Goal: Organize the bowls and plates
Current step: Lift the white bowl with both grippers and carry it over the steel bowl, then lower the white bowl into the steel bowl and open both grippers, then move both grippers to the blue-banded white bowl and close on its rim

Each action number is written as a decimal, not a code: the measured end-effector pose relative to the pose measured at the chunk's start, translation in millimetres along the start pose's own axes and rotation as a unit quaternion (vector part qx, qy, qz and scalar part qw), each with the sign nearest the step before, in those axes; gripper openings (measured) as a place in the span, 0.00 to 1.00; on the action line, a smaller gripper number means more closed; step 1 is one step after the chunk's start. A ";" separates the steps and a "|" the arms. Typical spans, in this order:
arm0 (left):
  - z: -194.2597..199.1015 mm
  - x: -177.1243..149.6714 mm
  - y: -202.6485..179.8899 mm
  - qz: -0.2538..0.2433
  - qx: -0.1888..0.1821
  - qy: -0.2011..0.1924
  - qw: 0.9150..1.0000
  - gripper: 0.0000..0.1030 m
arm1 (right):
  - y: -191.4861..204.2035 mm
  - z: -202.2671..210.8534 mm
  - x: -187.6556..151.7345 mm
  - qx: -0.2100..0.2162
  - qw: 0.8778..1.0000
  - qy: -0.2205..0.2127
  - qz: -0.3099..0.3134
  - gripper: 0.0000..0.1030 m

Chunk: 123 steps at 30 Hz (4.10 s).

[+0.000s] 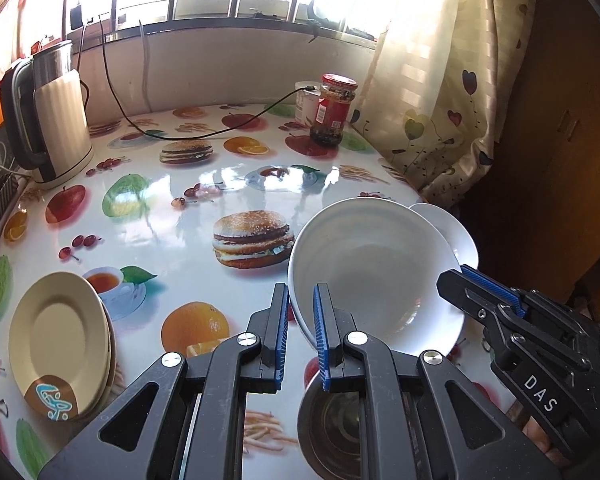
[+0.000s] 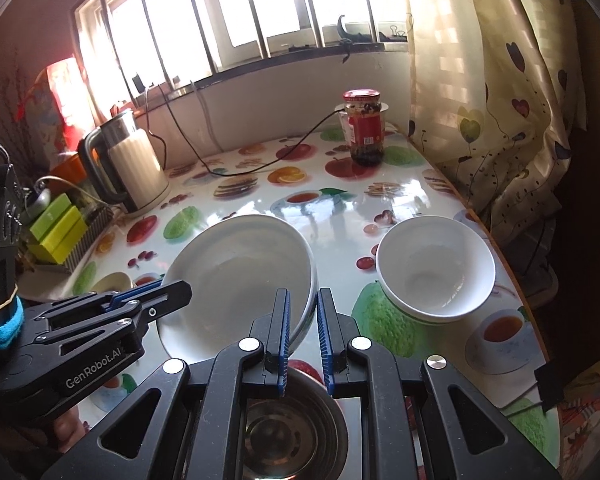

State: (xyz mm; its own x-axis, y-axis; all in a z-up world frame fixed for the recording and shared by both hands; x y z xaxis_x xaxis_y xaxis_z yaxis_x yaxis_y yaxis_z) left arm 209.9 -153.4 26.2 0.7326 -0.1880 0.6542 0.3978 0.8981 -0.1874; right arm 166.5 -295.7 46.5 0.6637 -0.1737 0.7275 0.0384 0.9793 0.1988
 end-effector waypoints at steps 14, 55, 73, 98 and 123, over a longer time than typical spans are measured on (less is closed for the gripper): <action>18.2 -20.4 -10.8 -0.010 -0.012 0.000 1.000 0.13 | 2.7 28.7 -23.7 -0.006 1.000 -0.009 -0.007 0.13; 7.3 -72.2 -17.9 -0.010 -0.016 0.068 0.998 0.13 | -5.2 37.2 -87.8 -0.010 0.998 0.032 -0.044 0.13; 7.2 -71.7 -19.2 -0.011 -0.016 0.067 0.998 0.13 | -3.8 32.0 -91.6 -0.009 0.998 0.037 -0.046 0.15; 11.7 -62.0 -19.4 -0.009 -0.013 0.049 0.999 0.22 | -11.0 32.8 -85.1 -0.006 0.998 0.028 -0.055 0.25; -1.1 -12.1 -48.1 -0.044 -0.031 0.021 0.998 0.23 | -58.4 43.9 -44.9 -0.051 0.995 -0.013 -0.084 0.30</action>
State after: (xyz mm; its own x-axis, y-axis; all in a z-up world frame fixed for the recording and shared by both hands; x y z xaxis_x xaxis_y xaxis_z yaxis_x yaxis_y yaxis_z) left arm 182.5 -194.8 26.6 0.7153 -0.2823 0.6393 0.4935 0.8518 -0.1760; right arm 101.7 -349.7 31.0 0.6214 -0.3369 0.7073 0.2232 0.9415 0.2524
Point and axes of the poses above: each gripper's, at about its wrist camera, not at the fingertips, and z roughly against the way its jaws point, y to its left, x to its top, the point moved 3 cm from there along -z, roughly the way its jaws point
